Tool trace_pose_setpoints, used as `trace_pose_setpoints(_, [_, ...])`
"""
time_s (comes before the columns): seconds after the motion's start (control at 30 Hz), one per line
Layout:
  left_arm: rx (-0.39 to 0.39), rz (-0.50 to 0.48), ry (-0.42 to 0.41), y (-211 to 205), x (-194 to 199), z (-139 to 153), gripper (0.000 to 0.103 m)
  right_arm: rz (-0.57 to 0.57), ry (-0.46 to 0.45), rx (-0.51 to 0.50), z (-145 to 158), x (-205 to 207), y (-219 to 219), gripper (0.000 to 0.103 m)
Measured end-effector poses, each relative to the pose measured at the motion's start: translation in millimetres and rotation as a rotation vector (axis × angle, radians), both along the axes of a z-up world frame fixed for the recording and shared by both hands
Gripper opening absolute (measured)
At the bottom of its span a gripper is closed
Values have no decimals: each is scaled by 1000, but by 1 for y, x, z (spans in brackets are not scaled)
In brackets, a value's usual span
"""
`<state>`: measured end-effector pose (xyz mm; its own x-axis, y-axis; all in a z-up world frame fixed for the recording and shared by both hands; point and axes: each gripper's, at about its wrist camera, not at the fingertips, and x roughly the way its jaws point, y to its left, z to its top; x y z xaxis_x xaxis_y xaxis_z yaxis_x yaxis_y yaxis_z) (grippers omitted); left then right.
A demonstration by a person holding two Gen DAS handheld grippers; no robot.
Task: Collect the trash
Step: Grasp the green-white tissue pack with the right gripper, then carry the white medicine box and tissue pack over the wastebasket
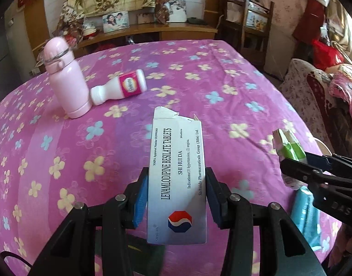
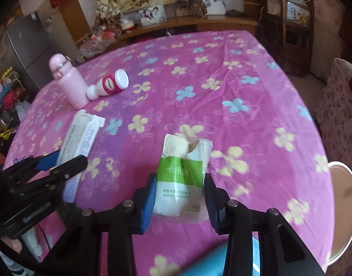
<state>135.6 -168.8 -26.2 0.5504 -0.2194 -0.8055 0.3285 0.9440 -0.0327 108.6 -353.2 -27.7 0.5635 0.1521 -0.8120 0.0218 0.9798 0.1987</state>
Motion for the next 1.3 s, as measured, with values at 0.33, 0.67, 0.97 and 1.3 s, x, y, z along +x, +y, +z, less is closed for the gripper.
trace_pose_setpoints(0.33, [-6,-79,-27,-51,-35,16,48,-40,-35,-3,24,-52,-36,42])
trace_pose_setpoints(0.67, [-19,-159,-59,-100,-60,35,48,-121,-58,-7,36,-91,-86,42])
trace_pose_setpoints(0.97, [-22,-243,-63,-150,-77,38,48,-210,-52,-13,38,-123,-135,42])
trace_pose_setpoints(1.3, [-26,-327,-63,-195,-96,42,48,-296,-36,-23,32,-147,-178,42])
